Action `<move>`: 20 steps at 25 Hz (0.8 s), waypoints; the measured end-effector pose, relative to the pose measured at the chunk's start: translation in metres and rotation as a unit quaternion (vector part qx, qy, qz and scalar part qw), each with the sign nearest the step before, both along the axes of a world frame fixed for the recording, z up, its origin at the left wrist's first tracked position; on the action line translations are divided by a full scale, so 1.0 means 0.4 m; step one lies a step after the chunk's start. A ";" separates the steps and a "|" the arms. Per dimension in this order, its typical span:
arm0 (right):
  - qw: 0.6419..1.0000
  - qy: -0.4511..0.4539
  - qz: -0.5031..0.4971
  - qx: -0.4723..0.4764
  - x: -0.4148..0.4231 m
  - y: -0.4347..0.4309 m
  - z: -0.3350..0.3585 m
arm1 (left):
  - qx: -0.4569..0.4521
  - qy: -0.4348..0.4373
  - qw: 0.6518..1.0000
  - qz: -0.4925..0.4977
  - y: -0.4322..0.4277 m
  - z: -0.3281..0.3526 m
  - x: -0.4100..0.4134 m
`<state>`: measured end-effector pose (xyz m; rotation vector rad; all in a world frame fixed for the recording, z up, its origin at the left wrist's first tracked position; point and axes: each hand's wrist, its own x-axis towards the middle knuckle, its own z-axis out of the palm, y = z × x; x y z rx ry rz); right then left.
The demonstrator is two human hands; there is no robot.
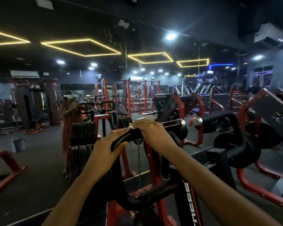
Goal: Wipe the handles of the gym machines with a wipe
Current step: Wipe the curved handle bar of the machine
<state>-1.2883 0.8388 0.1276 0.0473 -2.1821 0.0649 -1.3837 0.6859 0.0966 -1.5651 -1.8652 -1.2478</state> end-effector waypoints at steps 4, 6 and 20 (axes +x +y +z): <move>0.996 -0.049 -0.033 0.072 0.076 0.094 -0.005 | -0.006 0.002 1.000 0.000 -0.001 -0.006 -0.012; 0.992 -0.048 -0.079 0.083 0.115 0.163 0.000 | -0.008 0.001 1.000 0.000 0.000 -0.005 -0.012; 0.996 -0.056 -0.058 0.035 0.090 0.165 0.006 | -0.074 0.120 0.987 0.077 0.032 0.057 0.030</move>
